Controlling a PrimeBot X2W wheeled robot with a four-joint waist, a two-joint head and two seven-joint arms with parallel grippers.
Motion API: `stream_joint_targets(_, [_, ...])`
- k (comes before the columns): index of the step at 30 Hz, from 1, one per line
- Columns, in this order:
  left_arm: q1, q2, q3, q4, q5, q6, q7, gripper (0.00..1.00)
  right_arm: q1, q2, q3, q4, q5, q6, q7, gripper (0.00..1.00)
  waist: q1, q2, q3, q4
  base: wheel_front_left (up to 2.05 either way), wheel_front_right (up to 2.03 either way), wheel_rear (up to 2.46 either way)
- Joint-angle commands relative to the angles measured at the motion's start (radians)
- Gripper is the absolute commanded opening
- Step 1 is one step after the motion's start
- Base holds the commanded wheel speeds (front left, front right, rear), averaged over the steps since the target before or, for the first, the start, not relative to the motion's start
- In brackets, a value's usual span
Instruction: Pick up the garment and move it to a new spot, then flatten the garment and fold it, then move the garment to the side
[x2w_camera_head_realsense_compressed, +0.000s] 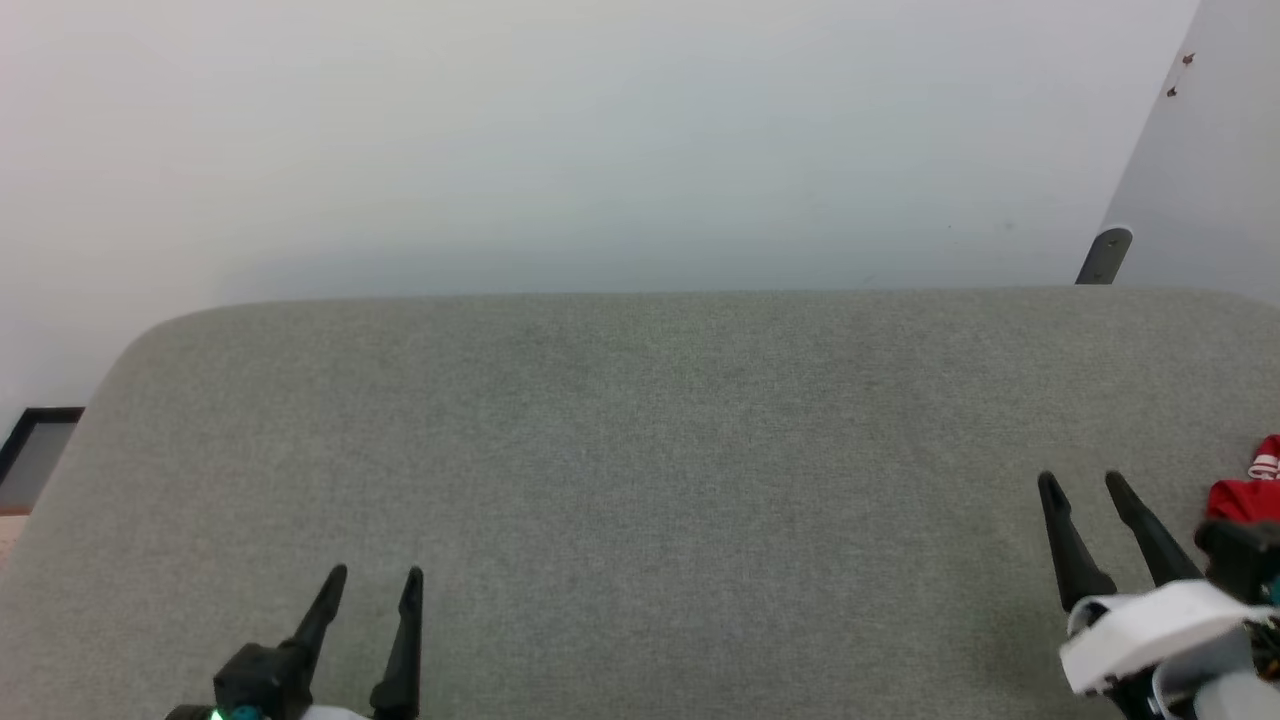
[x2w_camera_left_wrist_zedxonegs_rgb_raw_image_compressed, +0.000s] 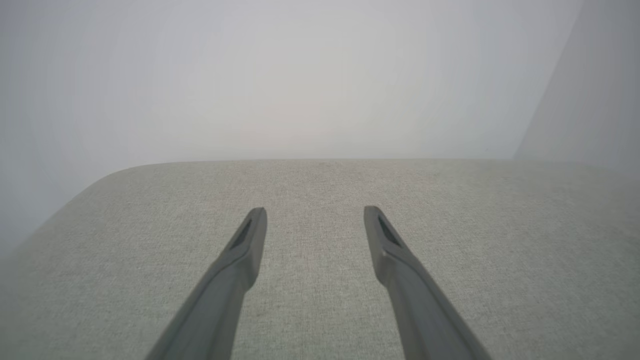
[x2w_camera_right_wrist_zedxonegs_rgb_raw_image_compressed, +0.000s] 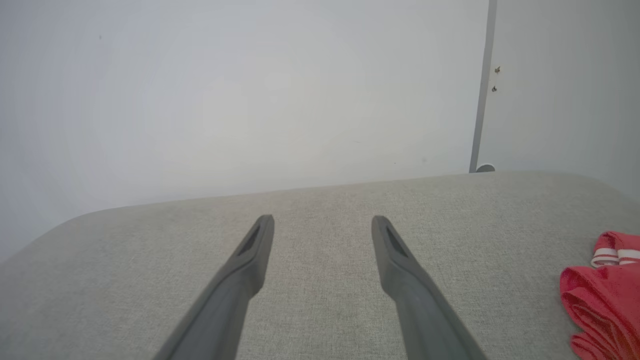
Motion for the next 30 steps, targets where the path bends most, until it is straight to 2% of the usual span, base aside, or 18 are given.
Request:
stream_joint_targets(1, [0.018,-0.001,0.003,-0.006,-0.008,-0.002,0.0,1.0,0.032,0.006,-0.02,-0.025,-0.011,-0.001,-0.005,1.0,-0.0001,0.0,-0.002,0.001,0.0,0.0,0.0])
stream_joint_targets(10, [0.087,-0.022,0.005,-0.076,-0.013,-0.002,0.0,1.0,0.182,0.044,-0.124,-0.183,-0.071,-0.001,0.002,1.0,-0.0001,0.0,-0.016,-0.006,0.0,0.0,0.0])
stream_joint_targets(20, [0.155,-0.019,0.01,-0.153,-0.013,-0.002,0.0,1.0,0.314,0.092,-0.252,-0.359,-0.114,-0.001,0.074,1.0,-0.0001,0.0,-0.016,0.002,0.0,0.0,0.0])
stream_joint_targets(30, [0.177,-0.038,0.028,-0.194,0.002,-0.002,-0.001,1.0,0.357,0.135,-0.29,-0.439,-0.134,-0.001,0.108,1.0,-0.0001,0.0,-0.014,0.012,0.0,0.0,0.0])
